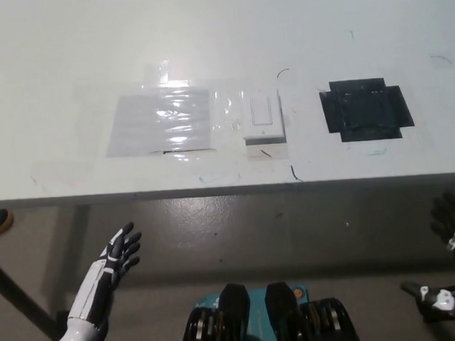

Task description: A white switch is kept at the centre of the table close to the robot and the robot uses its right hand to press it to turn it on

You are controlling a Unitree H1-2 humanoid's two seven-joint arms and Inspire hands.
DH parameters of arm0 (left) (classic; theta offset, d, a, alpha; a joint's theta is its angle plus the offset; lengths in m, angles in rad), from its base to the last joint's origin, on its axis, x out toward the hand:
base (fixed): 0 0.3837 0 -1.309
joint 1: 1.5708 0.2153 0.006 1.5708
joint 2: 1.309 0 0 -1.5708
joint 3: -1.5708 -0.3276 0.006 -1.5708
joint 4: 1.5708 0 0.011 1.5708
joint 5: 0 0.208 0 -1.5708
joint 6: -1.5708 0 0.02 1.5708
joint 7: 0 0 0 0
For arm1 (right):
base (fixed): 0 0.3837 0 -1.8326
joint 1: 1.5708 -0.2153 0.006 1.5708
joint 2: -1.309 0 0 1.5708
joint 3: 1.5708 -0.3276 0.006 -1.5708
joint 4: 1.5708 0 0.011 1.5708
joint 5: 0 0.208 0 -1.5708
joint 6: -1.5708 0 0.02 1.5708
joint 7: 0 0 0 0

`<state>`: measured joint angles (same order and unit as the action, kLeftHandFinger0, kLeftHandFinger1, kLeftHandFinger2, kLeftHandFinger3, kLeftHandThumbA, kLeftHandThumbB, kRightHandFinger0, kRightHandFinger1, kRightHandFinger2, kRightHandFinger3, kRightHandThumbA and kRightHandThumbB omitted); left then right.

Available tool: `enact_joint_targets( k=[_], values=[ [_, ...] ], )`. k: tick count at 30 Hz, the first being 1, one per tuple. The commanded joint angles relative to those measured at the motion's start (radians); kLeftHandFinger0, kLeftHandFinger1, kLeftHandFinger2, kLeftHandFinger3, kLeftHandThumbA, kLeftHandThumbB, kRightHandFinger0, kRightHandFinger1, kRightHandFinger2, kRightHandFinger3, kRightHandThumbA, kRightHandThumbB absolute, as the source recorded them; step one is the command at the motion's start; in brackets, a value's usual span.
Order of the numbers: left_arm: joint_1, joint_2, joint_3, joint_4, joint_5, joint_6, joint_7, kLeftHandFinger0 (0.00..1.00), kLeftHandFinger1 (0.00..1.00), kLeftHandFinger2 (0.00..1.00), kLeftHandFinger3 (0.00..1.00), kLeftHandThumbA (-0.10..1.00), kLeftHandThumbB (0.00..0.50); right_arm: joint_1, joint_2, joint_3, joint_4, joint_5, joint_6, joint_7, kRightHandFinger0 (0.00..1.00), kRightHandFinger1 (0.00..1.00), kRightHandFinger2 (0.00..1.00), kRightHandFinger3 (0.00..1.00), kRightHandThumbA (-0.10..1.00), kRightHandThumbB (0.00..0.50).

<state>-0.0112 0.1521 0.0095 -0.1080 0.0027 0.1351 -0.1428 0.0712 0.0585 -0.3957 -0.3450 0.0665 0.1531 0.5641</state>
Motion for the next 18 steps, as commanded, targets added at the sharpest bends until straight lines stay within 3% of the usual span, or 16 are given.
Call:
enact_joint_targets(
  k=[1,3,5,6,7,10,18],
  values=[
    [-0.02,-0.073,0.046,-0.098,-0.066,-0.026,0.062,1.0,1.0,1.0,1.0,1.0,0.135,0.0,0.075,0.056,0.183,-0.076,-0.362,-0.178,1.0,1.0,1.0,1.0,1.0,0.138],
    [-0.014,-0.083,0.048,-0.084,-0.058,-0.043,0.064,1.0,1.0,1.0,1.0,1.0,0.096,0.008,0.086,0.072,0.191,-0.087,-0.335,-0.187,1.0,1.0,1.0,1.0,1.0,0.185],
    [-0.011,-0.09,0.053,-0.062,-0.048,-0.068,0.061,1.0,1.0,1.0,1.0,1.0,0.066,0.016,0.098,0.093,0.22,-0.074,-0.343,-0.183,1.0,1.0,1.0,1.0,1.0,0.12],
    [-0.002,-0.091,0.052,-0.056,-0.037,-0.088,0.061,1.0,1.0,1.0,1.0,1.0,0.063,0.026,0.106,0.103,0.228,-0.061,-0.336,-0.178,1.0,1.0,1.0,1.0,1.0,0.123],
    [0.01,-0.096,0.057,-0.054,-0.05,-0.089,0.052,1.0,1.0,1.0,1.0,1.0,0.083,0.039,0.107,0.115,0.236,-0.07,-0.354,-0.182,1.0,1.0,1.0,1.0,1.0,0.087],
    [0.037,-0.102,0.059,-0.05,-0.042,-0.097,0.043,1.0,1.0,1.0,1.0,1.0,0.07,0.06,0.085,0.143,0.278,-0.114,-0.417,-0.195,1.0,1.0,1.0,1.0,1.0,0.039],
    [0.058,-0.084,0.066,-0.064,-0.037,-0.086,0.019,1.0,1.0,1.0,1.0,1.0,0.086,0.042,0.042,0.176,0.36,-0.115,-0.487,-0.237,1.0,1.0,1.0,1.0,1.0,0.053]
  ],
)
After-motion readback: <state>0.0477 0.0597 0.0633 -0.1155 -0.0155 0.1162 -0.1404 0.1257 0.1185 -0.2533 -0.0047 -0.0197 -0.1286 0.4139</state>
